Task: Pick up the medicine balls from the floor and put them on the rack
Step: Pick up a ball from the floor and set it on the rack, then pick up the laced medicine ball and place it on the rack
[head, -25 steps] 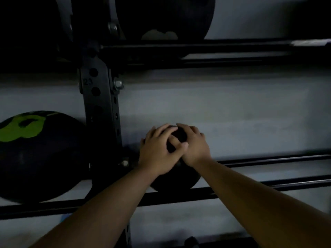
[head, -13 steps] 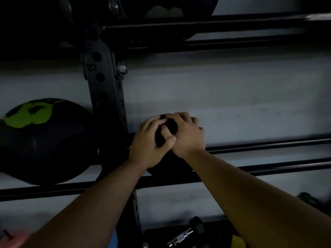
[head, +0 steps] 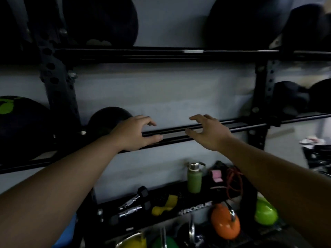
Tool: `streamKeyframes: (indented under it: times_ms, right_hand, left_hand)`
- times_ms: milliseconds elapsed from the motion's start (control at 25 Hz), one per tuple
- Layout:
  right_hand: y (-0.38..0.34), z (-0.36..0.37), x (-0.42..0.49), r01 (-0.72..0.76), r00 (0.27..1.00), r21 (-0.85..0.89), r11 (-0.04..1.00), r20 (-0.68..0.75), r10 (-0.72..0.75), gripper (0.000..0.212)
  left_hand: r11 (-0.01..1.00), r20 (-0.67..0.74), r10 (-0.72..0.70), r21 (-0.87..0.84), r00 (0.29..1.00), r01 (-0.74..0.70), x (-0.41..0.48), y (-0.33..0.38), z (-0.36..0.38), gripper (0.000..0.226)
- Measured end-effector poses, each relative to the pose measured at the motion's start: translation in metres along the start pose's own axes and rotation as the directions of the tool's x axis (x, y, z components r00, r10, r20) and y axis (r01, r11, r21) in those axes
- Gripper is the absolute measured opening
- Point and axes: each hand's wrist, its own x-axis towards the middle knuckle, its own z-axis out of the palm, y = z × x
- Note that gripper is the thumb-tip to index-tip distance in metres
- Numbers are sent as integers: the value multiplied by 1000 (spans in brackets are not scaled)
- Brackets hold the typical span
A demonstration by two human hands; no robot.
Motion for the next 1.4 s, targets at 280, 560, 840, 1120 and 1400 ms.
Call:
streamKeyframes:
  times_ms: [280,560,840,1120,1400]
  right_hand:
    - [162,-177,-184,-307,941,-149,940,-194,276,68]
    - [233,-272,-336,-516,844,-219,828,-299,446,67]
    - [282,-267,-407,-620,784,-317,718,-239,572,76]
    - [334,-232,-382,-643,754,-384,663,-162,637,78]
    - [419,-172,-295,-651,732,-398,646,-106,673,79]
  left_hand:
    - [908,25,328,-283,944,-308,39,247,74,81]
    - [827,124,513,-335,849,-451,43,394,125,75]
    - [841,236,511,-335,826,-425,43,440,182,92]
    - [847,324,506,-363,800,-389,73,429,250,102]
    - [839,365,517,-396,774,-373,160,396,342,85]
